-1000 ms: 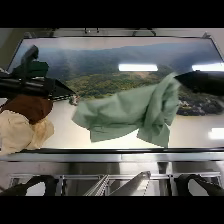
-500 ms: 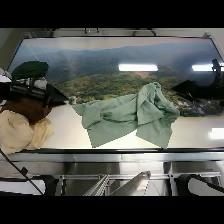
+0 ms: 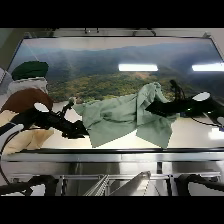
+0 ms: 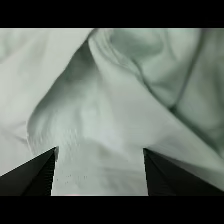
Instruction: Fold the shirts.
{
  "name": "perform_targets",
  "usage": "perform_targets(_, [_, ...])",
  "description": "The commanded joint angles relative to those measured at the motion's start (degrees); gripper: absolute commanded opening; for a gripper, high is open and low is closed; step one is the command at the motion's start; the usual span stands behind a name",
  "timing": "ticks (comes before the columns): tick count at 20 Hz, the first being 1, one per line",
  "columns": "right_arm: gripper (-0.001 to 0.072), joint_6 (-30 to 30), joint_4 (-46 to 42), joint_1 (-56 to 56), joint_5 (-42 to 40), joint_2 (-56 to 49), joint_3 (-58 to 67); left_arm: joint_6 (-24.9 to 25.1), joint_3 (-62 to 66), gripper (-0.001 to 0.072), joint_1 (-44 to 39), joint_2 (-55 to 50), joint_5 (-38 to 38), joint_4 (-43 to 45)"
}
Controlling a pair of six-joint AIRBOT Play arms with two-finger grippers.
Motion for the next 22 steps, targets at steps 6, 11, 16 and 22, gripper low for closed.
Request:
perform_targets(6, [0.0512,-0.1,6.0,7.9,-7.4,-5.1,1.0,0.7,10.5,0.0313,-13.0,-13.0,-0.2,-2.6])
perform_targets(11, [0.0021,-2.0,6.8,7.8,-2.5,-4.2,3.1,0.8,16.0,0.0022,-13.6,-13.7,-2.6,-2.6])
perform_targets(16, [0.0022,-1.5,6.8,1.0,4.9,6.1,9.1,0.9,20.7,0.0023,-7.3,-4.2,-9.7,-2.7])
perform_targets(22, [0.0503,1.9,4.9,0.0,-1.1,1.4,9.2,1.8,15.8,0.0024,-2.8,0.1,-8.9,-2.6])
